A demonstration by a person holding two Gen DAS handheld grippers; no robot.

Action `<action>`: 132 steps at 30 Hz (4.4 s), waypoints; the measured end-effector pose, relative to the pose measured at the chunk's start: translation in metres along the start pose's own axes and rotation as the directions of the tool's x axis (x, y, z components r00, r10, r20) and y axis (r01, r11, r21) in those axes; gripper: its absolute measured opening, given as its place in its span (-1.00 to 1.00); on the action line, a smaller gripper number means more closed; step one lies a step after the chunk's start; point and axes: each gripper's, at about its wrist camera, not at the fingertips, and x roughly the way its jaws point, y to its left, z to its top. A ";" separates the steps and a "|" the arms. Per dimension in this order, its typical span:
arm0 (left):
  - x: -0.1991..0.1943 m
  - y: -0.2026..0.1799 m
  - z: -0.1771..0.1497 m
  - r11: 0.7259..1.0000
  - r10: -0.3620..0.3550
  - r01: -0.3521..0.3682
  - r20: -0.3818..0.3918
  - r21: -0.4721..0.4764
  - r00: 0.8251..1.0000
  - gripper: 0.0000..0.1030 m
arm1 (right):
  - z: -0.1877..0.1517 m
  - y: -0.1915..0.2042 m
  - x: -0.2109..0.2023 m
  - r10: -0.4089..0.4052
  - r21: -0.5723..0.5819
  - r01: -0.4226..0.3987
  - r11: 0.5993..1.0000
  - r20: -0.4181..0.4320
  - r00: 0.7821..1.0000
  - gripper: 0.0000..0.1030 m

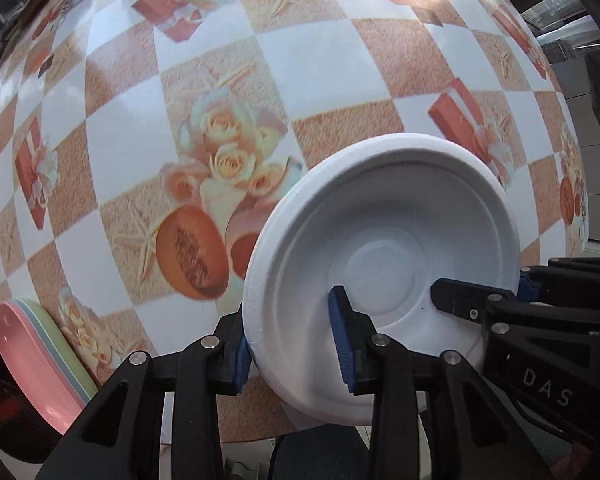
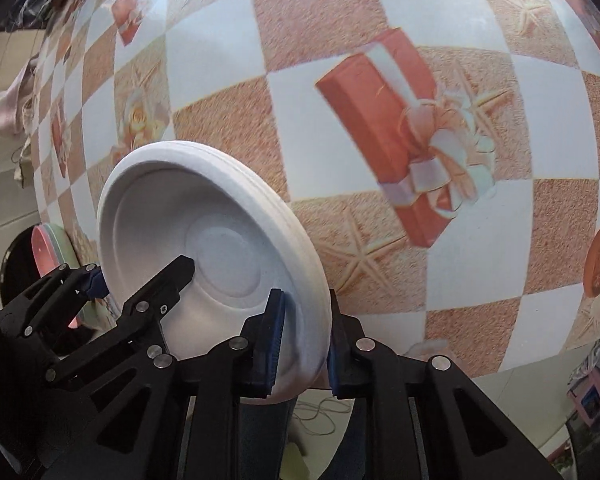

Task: Organize plates and bowls

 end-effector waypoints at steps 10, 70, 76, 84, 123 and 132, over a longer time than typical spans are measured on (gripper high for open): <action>-0.014 0.044 -0.031 0.994 -0.002 0.004 0.012 -0.105 1.000 -0.24 | -0.002 0.063 0.009 -0.056 -0.139 0.051 0.989 -0.032 0.998 -0.58; -0.073 0.260 -0.167 0.857 0.111 -0.014 0.158 -0.514 0.981 -0.24 | -0.023 0.318 0.037 -0.140 -0.563 0.125 0.817 0.018 0.990 -0.53; -0.057 0.270 -0.168 0.844 0.104 -0.014 0.137 -0.537 0.985 -0.23 | -0.018 0.332 0.058 -0.163 -0.571 0.140 0.809 0.011 0.987 -0.53; -0.061 0.264 -0.173 0.847 0.153 -0.039 0.174 -0.530 0.973 0.13 | -0.028 0.348 0.068 -0.145 -0.592 0.120 0.797 0.005 0.989 0.32; -0.138 0.220 -0.189 0.912 0.191 -0.103 0.190 -0.398 0.963 0.62 | -0.080 0.342 -0.019 -0.171 -0.618 0.278 0.736 0.228 0.959 0.97; -0.138 0.220 -0.189 0.911 0.193 -0.105 0.188 -0.399 0.963 0.62 | -0.080 0.342 -0.019 -0.172 -0.617 0.278 0.736 0.227 0.959 0.98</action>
